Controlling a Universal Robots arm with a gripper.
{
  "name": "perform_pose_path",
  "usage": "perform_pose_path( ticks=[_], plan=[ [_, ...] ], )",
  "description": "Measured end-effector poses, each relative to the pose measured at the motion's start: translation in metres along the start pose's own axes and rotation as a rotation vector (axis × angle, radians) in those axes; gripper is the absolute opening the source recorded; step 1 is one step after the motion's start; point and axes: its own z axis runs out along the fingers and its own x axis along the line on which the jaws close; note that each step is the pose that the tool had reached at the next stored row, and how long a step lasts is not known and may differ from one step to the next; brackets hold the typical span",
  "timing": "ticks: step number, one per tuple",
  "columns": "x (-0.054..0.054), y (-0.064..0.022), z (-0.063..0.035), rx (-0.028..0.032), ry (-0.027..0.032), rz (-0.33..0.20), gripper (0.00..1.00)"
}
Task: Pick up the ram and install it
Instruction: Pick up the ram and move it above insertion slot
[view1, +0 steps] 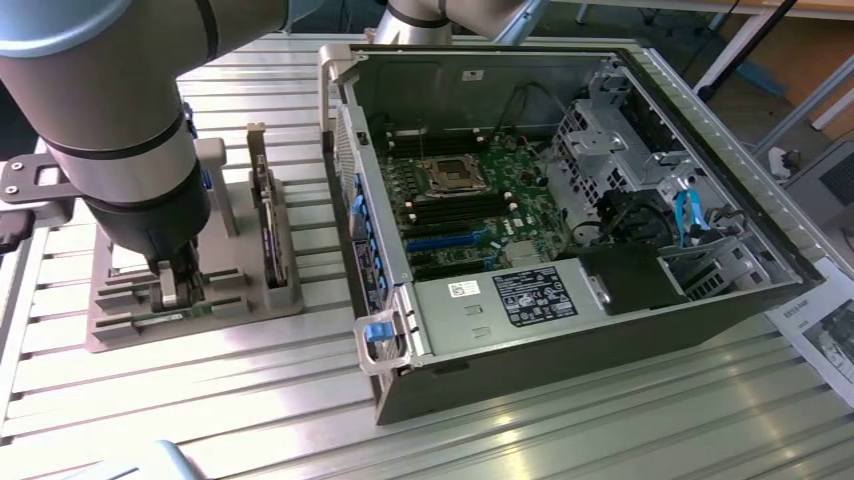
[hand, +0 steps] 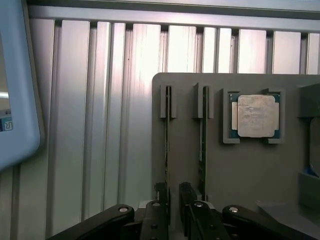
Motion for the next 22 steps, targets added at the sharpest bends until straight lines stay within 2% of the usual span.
perform_pose_path(
  ticks=[10, 22],
  plan=[
    [0.004, -0.0002, 0.0115, 0.0000, 0.0000, 0.000, 0.24],
    [0.005, -0.0002, 0.0128, -0.0001, 0.0021, 0.000, 0.24]
  ],
)
